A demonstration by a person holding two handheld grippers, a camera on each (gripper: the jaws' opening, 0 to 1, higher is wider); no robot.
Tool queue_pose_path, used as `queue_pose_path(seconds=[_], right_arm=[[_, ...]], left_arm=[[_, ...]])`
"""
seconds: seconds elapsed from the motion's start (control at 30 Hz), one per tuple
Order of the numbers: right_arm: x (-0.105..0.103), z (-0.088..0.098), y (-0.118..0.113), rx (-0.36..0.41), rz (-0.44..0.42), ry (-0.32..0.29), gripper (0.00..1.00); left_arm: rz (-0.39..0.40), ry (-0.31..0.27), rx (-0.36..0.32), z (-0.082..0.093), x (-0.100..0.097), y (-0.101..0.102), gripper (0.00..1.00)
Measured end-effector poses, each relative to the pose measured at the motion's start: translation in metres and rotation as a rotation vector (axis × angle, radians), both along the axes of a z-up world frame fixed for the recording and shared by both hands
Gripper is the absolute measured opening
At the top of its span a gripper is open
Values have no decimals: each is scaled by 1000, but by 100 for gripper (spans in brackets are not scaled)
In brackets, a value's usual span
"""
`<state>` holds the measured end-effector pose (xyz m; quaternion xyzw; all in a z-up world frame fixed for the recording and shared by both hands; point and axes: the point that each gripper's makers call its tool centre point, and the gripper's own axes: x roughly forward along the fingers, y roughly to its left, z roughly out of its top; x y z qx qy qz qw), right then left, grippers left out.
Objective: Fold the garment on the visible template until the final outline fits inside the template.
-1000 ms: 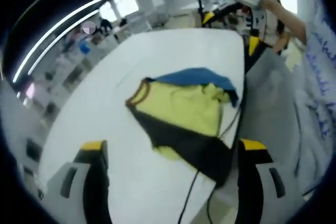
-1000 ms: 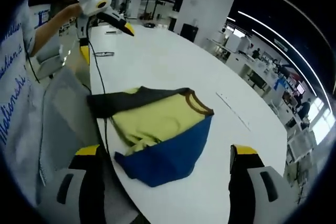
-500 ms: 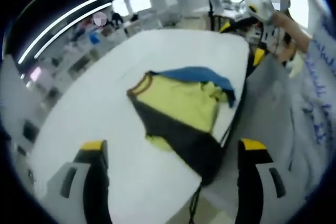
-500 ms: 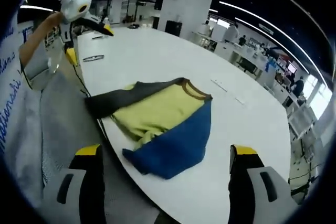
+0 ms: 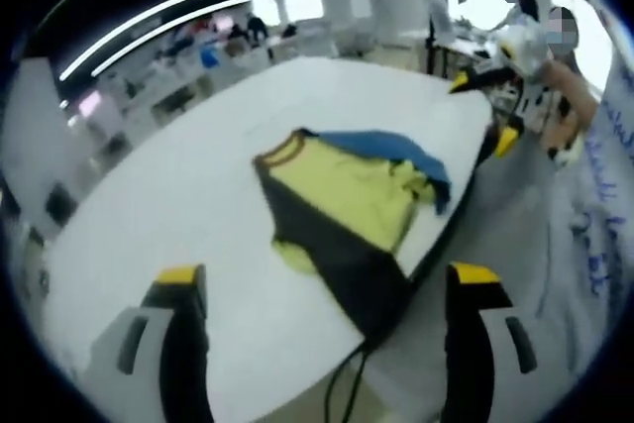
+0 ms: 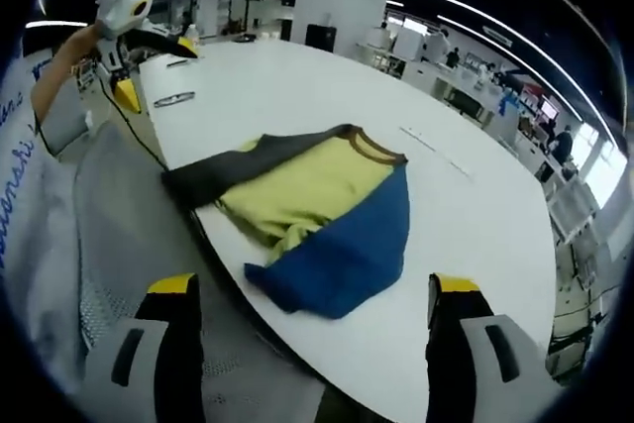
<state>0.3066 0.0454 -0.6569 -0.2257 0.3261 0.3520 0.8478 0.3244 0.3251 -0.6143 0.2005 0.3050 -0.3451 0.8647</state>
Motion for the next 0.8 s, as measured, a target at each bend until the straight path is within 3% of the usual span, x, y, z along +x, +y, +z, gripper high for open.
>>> queue_pose_path(seconds=[0.23, 0.43, 0.6, 0.8], right_arm=[[-12, -18, 20, 1, 80, 82, 79], [-28, -33, 43, 57, 142, 171, 53], [-37, -47, 54, 91, 152, 260, 39], [-45, -75, 60, 92, 150, 362, 33]], left_arm=[[-5, 18, -10, -5, -5, -3, 95], [-16, 17, -17, -4, -6, -6, 93], [-18, 19, -18, -5, -7, -6, 91], [-19, 24, -20, -8, -7, -7, 90]])
